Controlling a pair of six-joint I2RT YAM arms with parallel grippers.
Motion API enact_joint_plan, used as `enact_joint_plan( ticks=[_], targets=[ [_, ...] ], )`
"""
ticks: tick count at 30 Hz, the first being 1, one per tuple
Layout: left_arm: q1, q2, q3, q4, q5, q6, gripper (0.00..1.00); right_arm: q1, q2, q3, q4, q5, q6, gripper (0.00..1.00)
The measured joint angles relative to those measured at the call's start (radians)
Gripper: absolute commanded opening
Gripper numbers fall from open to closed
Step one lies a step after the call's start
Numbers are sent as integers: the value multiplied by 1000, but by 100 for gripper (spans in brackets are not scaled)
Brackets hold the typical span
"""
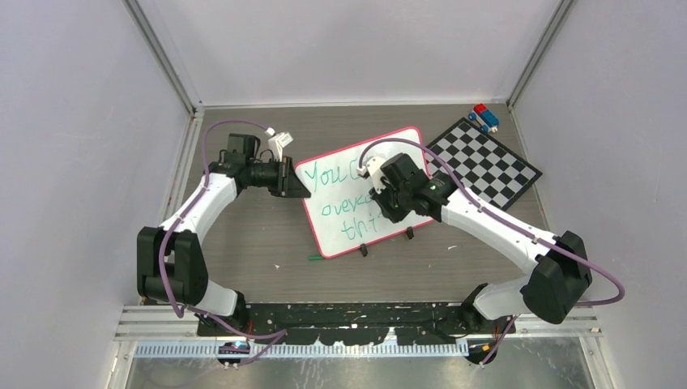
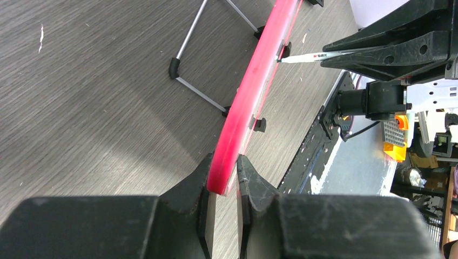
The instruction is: Write a sentence on the whiteboard
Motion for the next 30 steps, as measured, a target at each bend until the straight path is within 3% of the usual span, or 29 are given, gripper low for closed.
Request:
enact_joint_plan(
  ticks=[30],
  targets=[
    [0,0,1,-1,1,0,0,-8,-26,-77,-30,14,-23,0]
  ],
)
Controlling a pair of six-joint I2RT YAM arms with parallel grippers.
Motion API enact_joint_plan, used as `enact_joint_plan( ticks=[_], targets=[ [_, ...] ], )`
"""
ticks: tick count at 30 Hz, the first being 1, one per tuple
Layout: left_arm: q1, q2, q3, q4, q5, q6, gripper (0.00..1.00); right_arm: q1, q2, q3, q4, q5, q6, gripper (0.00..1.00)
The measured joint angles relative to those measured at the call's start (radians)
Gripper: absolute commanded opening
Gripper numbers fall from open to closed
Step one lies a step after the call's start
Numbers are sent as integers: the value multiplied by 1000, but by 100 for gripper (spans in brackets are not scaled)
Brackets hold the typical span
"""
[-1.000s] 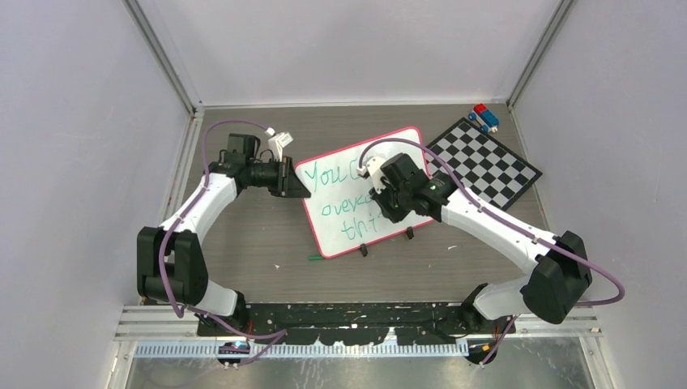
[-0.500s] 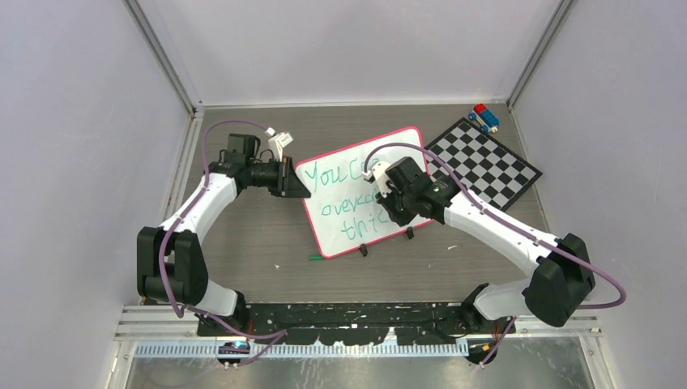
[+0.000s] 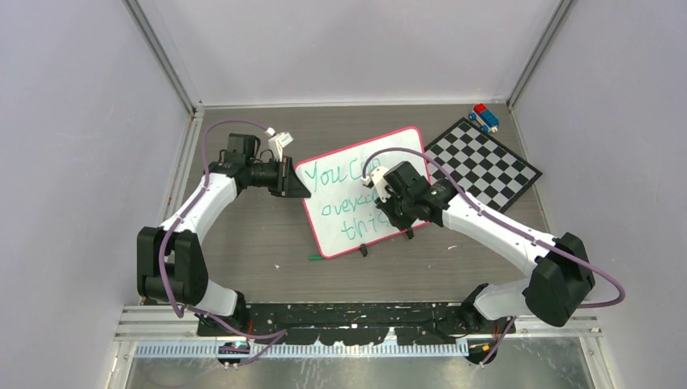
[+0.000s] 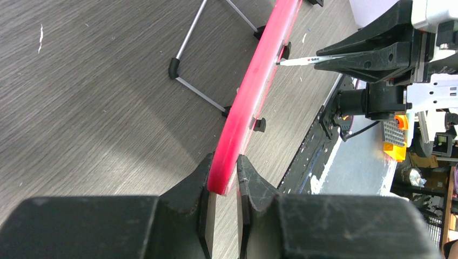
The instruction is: Write a sentence on the whiteboard
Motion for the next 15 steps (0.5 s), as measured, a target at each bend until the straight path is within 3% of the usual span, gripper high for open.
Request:
enact_joint_plan(
  ticks=[15],
  targets=[
    [0,0,1,-5,0,7,0,40,36,29,-11,-39,21,0]
  ],
)
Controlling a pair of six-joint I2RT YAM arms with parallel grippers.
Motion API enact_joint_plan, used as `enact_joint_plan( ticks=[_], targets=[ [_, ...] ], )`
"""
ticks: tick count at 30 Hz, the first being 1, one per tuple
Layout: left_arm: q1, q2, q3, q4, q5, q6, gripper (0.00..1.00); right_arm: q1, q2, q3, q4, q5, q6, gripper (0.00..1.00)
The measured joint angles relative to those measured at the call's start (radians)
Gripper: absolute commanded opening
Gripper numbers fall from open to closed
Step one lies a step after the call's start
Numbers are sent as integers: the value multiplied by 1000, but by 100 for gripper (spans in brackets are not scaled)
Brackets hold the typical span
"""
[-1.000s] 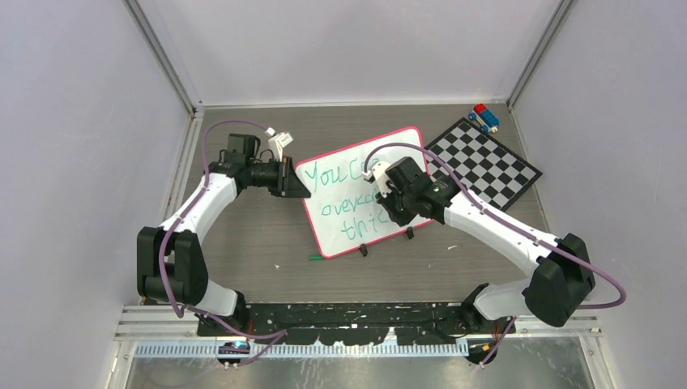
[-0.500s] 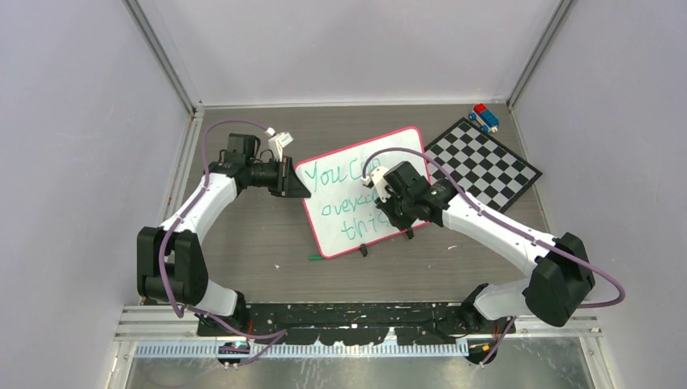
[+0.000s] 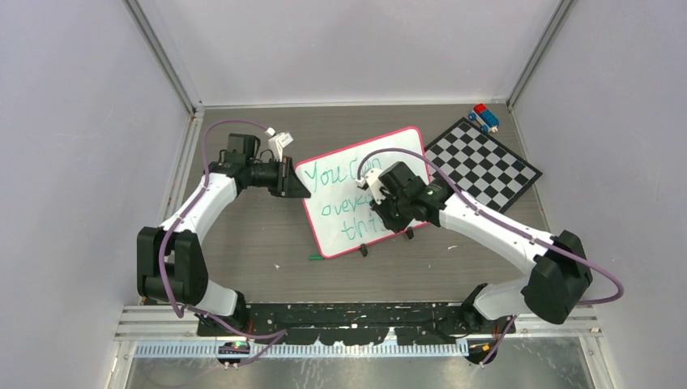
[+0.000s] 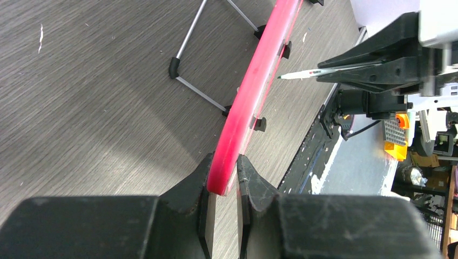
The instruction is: Write a sentence on the whiteboard
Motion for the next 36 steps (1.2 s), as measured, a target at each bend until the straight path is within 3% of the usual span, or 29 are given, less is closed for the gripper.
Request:
enact_joint_plan(
  ticks=[9,29,36],
  targets=[
    [0,0,0,-1,0,3,0,-16,-149,-2,-29,-18,-7,0],
    [0,0,0,0,4,3,1,-55,-37,-34,-24,111,-47,0],
    [-3,0,3,-6,-8,20,44,-56,-66,-2,-65,16,-47,0]
  ],
)
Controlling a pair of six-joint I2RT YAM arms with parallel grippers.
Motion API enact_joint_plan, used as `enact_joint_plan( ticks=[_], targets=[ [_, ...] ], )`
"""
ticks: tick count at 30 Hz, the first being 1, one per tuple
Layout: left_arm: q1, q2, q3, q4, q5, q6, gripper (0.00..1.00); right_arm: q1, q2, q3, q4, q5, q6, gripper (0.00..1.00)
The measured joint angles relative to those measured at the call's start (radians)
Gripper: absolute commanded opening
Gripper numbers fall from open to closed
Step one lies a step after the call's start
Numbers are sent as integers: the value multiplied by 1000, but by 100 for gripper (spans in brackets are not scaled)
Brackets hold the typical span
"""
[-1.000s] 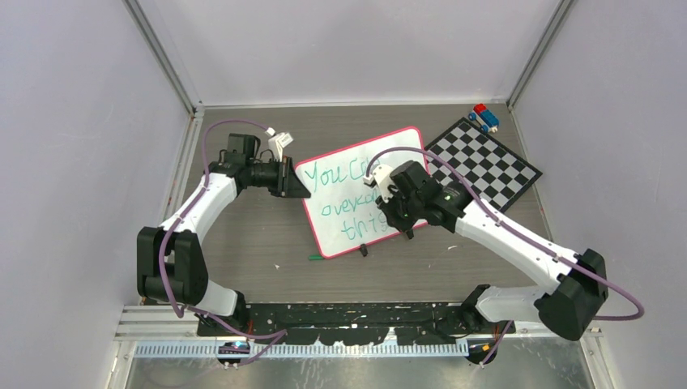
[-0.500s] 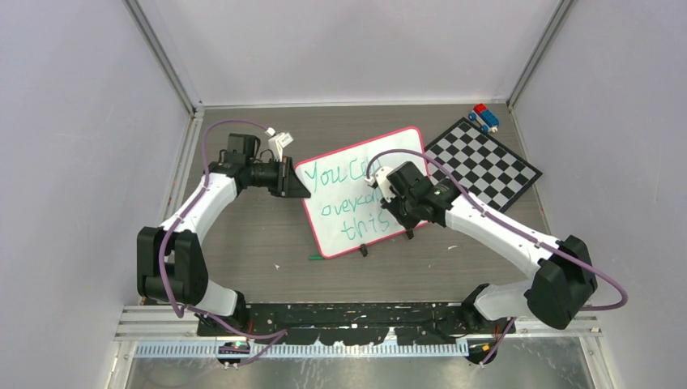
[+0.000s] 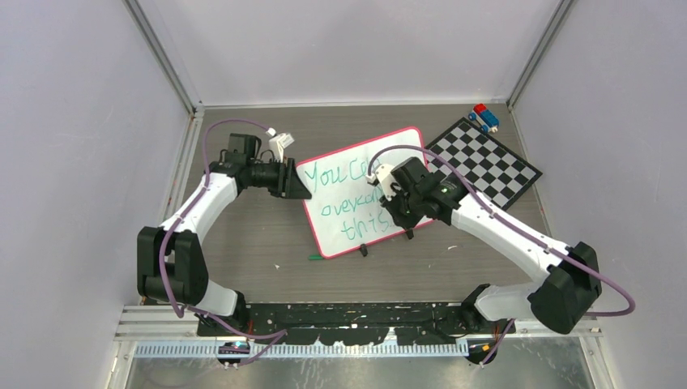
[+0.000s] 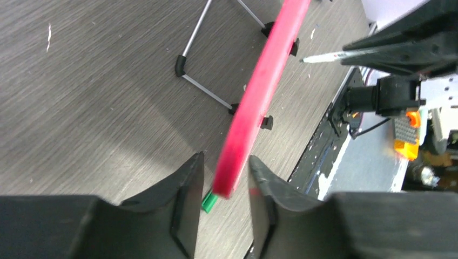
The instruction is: Write a sentence on the whiteboard
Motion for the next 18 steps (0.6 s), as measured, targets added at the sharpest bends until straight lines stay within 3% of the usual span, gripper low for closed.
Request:
enact_joint_plan(
  ticks=[6,12,18],
  targets=[
    [-2,-11,45,-87,-39,54,58,0,-61,82,-36,-100,4,0],
    [-2,-135,132,-242,-90,216,55,-7,-77,122,-48,-162,29,0],
    [-2,-297,72,-375,-154,435,52,-65,-76,127,-63,-239,76,0]
  ],
)
